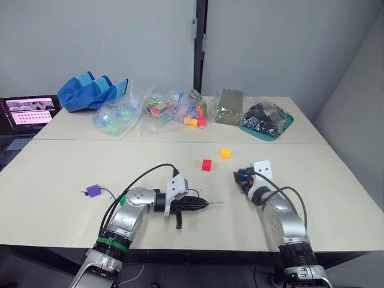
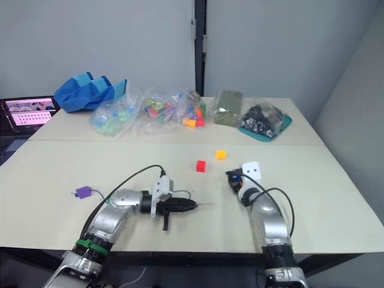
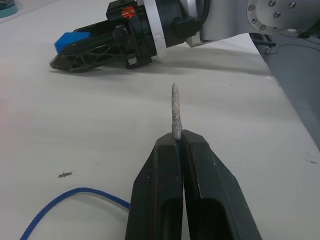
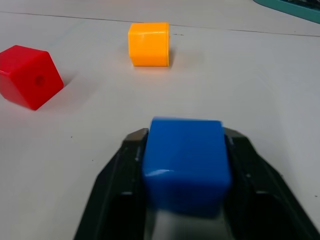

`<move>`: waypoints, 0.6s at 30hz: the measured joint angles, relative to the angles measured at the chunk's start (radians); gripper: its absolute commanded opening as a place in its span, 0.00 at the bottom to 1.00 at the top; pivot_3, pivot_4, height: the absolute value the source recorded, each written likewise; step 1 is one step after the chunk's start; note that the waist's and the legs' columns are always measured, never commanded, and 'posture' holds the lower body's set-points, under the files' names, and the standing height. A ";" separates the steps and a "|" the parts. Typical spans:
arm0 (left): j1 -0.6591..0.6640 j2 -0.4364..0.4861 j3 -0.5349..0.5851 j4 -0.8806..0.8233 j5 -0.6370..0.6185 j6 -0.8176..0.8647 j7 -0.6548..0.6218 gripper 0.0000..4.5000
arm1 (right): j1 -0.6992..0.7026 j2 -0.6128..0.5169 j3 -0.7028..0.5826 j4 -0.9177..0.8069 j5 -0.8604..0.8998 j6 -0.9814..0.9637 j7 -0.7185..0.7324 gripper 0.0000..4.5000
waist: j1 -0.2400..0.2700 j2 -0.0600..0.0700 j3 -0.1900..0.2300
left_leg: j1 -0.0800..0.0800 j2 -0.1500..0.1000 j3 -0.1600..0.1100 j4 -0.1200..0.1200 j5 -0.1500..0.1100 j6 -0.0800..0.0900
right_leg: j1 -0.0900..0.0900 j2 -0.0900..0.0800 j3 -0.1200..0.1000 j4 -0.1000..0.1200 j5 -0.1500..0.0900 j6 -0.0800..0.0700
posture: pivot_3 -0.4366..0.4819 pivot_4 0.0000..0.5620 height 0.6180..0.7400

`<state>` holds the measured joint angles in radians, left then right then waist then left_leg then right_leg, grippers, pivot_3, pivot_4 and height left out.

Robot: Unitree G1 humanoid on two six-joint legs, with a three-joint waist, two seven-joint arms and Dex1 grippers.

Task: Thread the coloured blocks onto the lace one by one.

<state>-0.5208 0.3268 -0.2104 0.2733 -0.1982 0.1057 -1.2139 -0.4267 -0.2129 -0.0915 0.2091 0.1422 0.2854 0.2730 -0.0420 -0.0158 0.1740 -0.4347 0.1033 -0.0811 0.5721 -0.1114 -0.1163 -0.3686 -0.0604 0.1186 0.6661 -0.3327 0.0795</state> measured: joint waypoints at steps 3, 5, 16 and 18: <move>-0.003 -0.007 -0.006 0.003 0.000 -0.001 -0.002 0.00 | 0.062 0.003 -0.007 -0.091 0.016 0.029 -0.010 0.27 | 0.005 0.000 0.000 | 0.000 0.000 0.000 0.000 0.000 0.000 | 0.000 0.000 0.000 0.000 0.000 0.000 | 0.48 0.27 1.00; -0.005 -0.014 -0.008 0.008 0.000 -0.003 -0.006 0.00 | 0.130 0.005 -0.016 -0.191 0.039 0.074 -0.020 0.27 | 0.007 0.000 0.000 | -0.001 0.000 0.000 0.000 0.000 0.000 | 0.000 0.000 0.000 -0.001 0.000 0.000 | 0.48 0.27 1.00; -0.028 -0.058 -0.044 0.077 0.000 -0.043 -0.053 0.00 | 0.538 0.064 0.016 -0.704 0.117 0.271 -0.060 0.27 | 0.000 0.000 0.000 | -0.001 0.000 0.000 0.000 0.000 0.000 | -0.001 0.000 0.000 0.000 0.000 0.000 | 0.48 0.27 1.00; -0.031 -0.064 -0.055 0.091 0.000 -0.044 -0.064 0.00 | 0.577 0.079 0.030 -0.755 0.125 0.301 -0.075 0.27 | -0.001 0.000 0.000 | -0.001 0.000 0.000 0.001 0.000 0.000 | -0.001 0.000 0.000 -0.001 0.000 0.000 | 0.48 0.27 1.00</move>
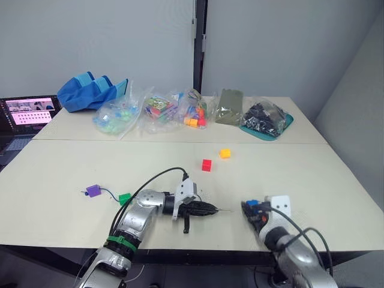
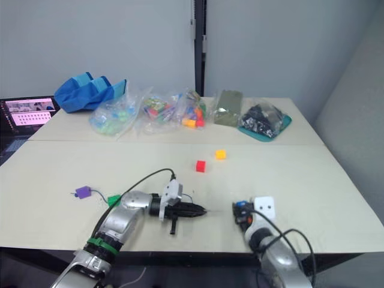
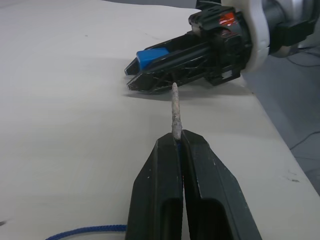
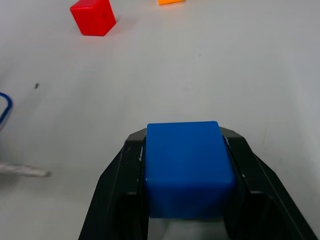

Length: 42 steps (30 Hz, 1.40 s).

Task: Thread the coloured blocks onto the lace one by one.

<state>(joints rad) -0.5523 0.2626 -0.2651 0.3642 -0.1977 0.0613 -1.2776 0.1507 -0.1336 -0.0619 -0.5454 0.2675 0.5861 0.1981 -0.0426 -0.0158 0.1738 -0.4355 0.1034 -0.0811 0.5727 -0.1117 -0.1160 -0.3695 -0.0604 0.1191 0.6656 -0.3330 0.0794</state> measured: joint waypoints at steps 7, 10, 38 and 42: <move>-0.038 0.000 -0.015 0.037 0.001 -0.010 -0.035 0.00 | 0.033 0.062 0.009 -0.046 0.025 0.028 -0.060 0.65 | 0.000 0.000 0.000 | 0.000 0.000 0.000 0.000 0.000 0.000 | 0.000 0.000 0.000 0.000 0.000 0.000 | 0.48 0.27 1.00; -0.040 0.001 -0.015 0.047 0.001 -0.021 -0.043 0.00 | 0.029 0.069 0.007 -0.055 0.035 0.029 -0.070 0.87 | 0.000 0.000 0.000 | 0.000 0.000 0.000 0.000 0.000 0.000 | 0.000 0.000 0.000 0.000 0.000 0.000 | 0.48 0.27 1.00; 0.083 0.006 -0.030 -0.098 0.018 0.005 0.105 0.00 | -0.459 -1.005 0.221 0.169 0.081 -0.022 0.901 1.00 | 0.000 0.000 0.000 | -0.001 0.000 0.000 0.001 -0.001 0.001 | 0.000 0.000 0.000 -0.002 -0.002 0.004 | 0.48 0.27 1.00; 0.083 0.007 -0.031 -0.104 0.015 0.017 0.109 0.00 | -0.543 -0.964 0.333 0.250 -0.045 -0.140 0.961 1.00 | 0.001 0.000 0.000 | -0.001 0.000 0.000 0.001 0.000 0.001 | 0.000 0.000 0.000 -0.002 -0.001 0.003 | 0.48 0.27 1.00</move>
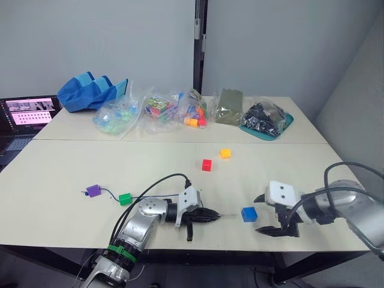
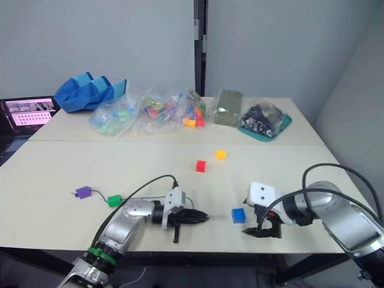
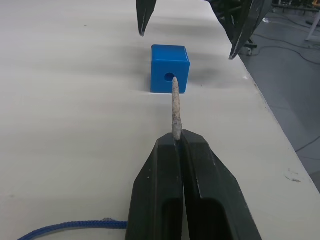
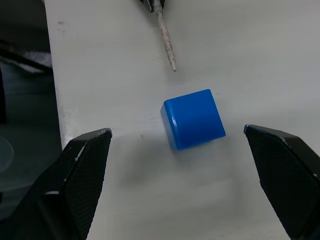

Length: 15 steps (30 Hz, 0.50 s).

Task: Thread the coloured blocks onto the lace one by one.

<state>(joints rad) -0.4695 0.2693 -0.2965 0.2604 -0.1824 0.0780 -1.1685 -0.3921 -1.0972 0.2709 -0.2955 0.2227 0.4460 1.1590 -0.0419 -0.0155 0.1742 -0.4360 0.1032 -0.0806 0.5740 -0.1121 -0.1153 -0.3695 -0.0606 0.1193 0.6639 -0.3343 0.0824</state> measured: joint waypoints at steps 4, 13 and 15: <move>-0.004 0.004 -0.001 0.000 0.002 0.007 0.001 0.00 | -0.064 0.061 0.057 0.075 -0.070 -0.046 0.030 0.94 | 0.002 0.000 0.000 | 0.000 0.000 0.000 0.000 0.000 0.000 | 0.000 0.000 0.000 0.000 0.001 -0.002 | 0.48 0.27 1.00; -0.029 0.004 0.000 0.012 0.003 0.004 0.008 0.00 | -0.098 0.116 0.071 0.122 -0.098 -0.016 0.086 0.28 | 0.006 0.000 0.000 | 0.000 0.000 0.000 0.000 0.000 0.000 | 0.000 0.000 0.000 0.000 0.001 -0.002 | 0.48 0.27 1.00; -0.030 0.004 -0.002 0.012 0.005 -0.007 0.006 0.00 | -0.105 0.137 0.063 0.096 -0.079 0.041 0.083 0.26 | 0.005 0.000 0.000 | 0.000 0.000 0.000 0.000 0.000 0.000 | 0.000 0.000 0.000 0.000 0.002 -0.002 | 0.48 0.27 1.00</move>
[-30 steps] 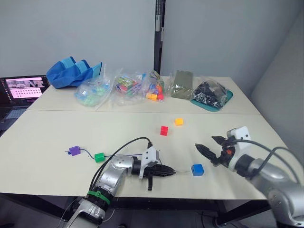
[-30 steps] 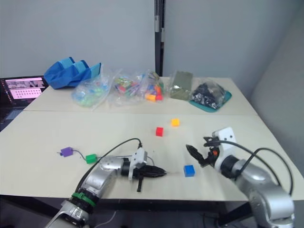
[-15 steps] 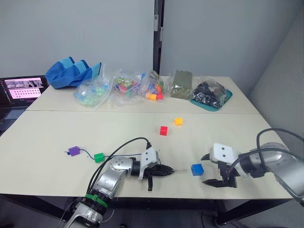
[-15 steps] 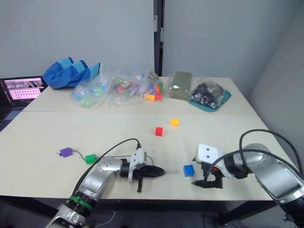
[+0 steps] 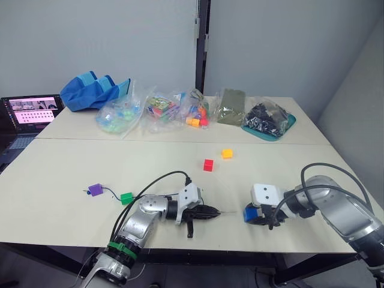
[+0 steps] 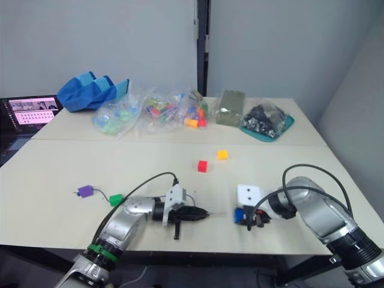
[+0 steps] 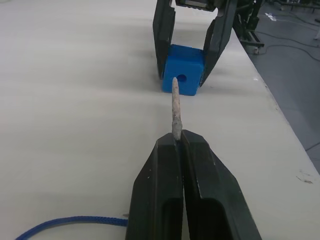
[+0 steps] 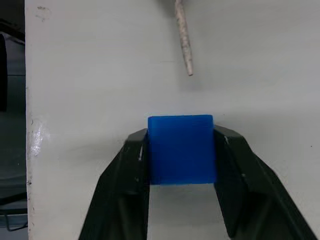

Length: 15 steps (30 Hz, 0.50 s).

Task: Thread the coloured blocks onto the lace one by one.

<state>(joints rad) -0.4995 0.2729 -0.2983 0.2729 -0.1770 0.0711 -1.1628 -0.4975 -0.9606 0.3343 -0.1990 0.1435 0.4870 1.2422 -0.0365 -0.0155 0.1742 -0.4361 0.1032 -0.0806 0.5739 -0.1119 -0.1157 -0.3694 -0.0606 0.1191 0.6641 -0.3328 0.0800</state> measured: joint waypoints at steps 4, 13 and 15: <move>-0.006 -0.002 -0.007 0.008 0.012 -0.007 -0.006 0.00 | -0.002 0.011 -0.001 -0.050 0.008 0.081 -0.014 0.26 | 0.001 0.000 0.000 | 0.000 0.000 0.000 0.000 0.000 0.000 | 0.000 0.000 0.000 0.000 0.000 0.000 | 0.48 0.27 1.00; -0.036 -0.001 -0.022 0.071 0.032 -0.059 -0.025 0.00 | 0.013 0.051 0.014 -0.087 -0.026 0.147 -0.092 0.26 | 0.010 0.000 0.000 | 0.000 0.000 0.000 0.000 0.000 0.000 | 0.000 0.000 0.000 0.000 0.000 0.000 | 0.48 0.27 1.00; -0.036 -0.001 -0.022 0.076 0.032 -0.068 -0.027 0.00 | 0.013 0.051 0.014 -0.087 -0.027 0.147 -0.094 0.26 | 0.011 0.000 0.000 | 0.000 0.000 0.000 0.000 0.000 0.000 | 0.000 0.000 0.000 0.000 0.000 0.000 | 0.48 0.27 1.00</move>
<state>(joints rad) -0.5352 0.2717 -0.3208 0.3485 -0.1452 0.0033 -1.1896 -0.4848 -0.9100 0.3481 -0.2857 0.1169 0.6343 1.1487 -0.0257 -0.0154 0.1741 -0.4359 0.1032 -0.0807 0.5744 -0.1118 -0.1159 -0.3692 -0.0606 0.1190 0.6642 -0.3327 0.0801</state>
